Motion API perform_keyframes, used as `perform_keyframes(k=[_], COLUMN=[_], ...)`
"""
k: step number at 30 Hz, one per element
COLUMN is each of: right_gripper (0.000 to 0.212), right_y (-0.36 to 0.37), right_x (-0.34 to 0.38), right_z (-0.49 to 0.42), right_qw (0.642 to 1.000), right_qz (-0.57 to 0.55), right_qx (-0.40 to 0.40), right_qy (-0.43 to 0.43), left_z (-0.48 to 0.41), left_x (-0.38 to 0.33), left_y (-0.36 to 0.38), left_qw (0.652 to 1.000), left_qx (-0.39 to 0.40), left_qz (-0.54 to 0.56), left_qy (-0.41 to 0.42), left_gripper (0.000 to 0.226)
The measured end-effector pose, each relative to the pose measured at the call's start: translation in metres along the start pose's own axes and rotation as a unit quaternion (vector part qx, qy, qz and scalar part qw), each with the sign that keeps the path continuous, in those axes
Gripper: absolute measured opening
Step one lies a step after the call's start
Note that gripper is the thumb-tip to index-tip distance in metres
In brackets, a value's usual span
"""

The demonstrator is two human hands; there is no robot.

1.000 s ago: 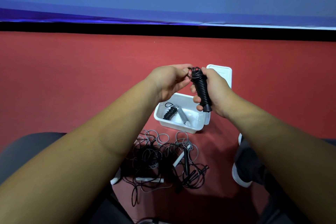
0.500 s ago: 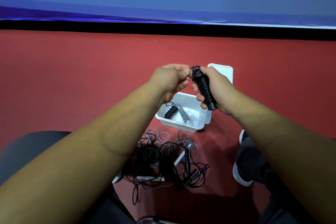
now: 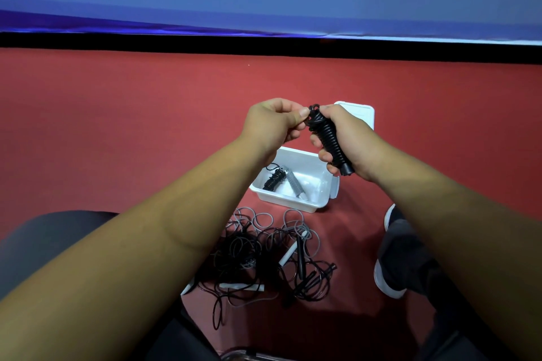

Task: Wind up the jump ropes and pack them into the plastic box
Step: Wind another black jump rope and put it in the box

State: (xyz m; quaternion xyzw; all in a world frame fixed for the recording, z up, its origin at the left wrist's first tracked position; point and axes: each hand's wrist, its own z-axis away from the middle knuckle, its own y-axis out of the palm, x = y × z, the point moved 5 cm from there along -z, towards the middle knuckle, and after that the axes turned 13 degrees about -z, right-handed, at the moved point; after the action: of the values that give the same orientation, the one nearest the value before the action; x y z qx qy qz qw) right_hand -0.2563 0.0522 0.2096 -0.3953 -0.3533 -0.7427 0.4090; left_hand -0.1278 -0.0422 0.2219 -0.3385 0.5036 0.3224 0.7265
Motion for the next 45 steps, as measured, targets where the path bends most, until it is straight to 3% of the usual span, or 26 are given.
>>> perform_keyframes(k=[7, 12, 24, 36, 42, 45], right_gripper=[0.035, 0.025, 0.02, 0.019, 0.035, 0.045], right_y=[-0.001, -0.004, 0.001, -0.002, -0.009, -0.012], right_x=[0.001, 0.005, 0.011, 0.011, 0.01, 0.005], right_z=[-0.002, -0.001, 0.002, 0.001, -0.005, -0.007], right_qw=[0.998, 0.995, 0.989, 0.989, 0.998, 0.999], right_qz=[0.038, 0.071, 0.119, 0.123, 0.036, 0.043], right_qx=[-0.02, -0.036, -0.045, -0.049, -0.042, -0.021], right_qy=[-0.036, -0.061, -0.073, -0.065, -0.027, 0.009], left_z=[0.005, 0.004, 0.006, 0.004, 0.0, 0.003], left_x=[0.0, -0.002, -0.008, -0.008, -0.016, -0.027], left_y=[0.003, 0.005, -0.001, 0.007, 0.003, -0.002], left_qw=[0.998, 0.998, 0.995, 0.997, 0.99, 0.952], left_qx=[-0.06, -0.049, -0.096, -0.065, -0.037, -0.047], left_qz=[-0.009, -0.039, -0.041, 0.01, -0.1, -0.252], left_qy=[0.011, 0.018, 0.007, 0.027, 0.088, 0.168], left_gripper=[0.007, 0.017, 0.004, 0.024, 0.024, 0.015])
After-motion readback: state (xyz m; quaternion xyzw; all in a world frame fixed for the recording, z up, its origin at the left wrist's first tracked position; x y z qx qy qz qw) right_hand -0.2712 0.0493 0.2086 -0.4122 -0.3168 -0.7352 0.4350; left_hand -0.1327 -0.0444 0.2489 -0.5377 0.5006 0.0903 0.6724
